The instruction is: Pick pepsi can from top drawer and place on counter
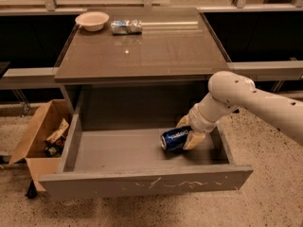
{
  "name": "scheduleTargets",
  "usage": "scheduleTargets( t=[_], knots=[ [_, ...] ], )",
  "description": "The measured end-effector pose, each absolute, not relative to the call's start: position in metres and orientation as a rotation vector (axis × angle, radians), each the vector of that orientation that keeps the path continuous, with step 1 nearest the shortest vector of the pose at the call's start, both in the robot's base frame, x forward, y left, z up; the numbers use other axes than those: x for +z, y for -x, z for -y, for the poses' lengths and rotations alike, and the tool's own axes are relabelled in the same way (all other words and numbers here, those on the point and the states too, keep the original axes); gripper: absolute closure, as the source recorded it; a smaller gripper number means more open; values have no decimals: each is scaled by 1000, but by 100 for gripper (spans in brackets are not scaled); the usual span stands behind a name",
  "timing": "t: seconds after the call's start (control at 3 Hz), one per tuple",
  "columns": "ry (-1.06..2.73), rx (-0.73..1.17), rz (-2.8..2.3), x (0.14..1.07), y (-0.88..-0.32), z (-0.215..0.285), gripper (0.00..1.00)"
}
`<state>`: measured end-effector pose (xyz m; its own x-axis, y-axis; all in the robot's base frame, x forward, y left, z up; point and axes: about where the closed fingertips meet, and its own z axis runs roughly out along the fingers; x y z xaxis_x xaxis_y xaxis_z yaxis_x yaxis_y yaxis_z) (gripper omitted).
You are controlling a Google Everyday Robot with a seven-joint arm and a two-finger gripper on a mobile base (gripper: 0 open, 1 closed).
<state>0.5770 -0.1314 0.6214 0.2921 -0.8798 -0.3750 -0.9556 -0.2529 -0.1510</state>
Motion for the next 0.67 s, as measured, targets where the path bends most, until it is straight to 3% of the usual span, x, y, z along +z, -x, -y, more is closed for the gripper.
scheduleTargets(
  t=[0.33, 0.67],
  knots=[
    [2112, 250, -1646, 662, -577, 145, 93],
    [1970, 185, -1653, 722, -582, 172, 100]
  ],
)
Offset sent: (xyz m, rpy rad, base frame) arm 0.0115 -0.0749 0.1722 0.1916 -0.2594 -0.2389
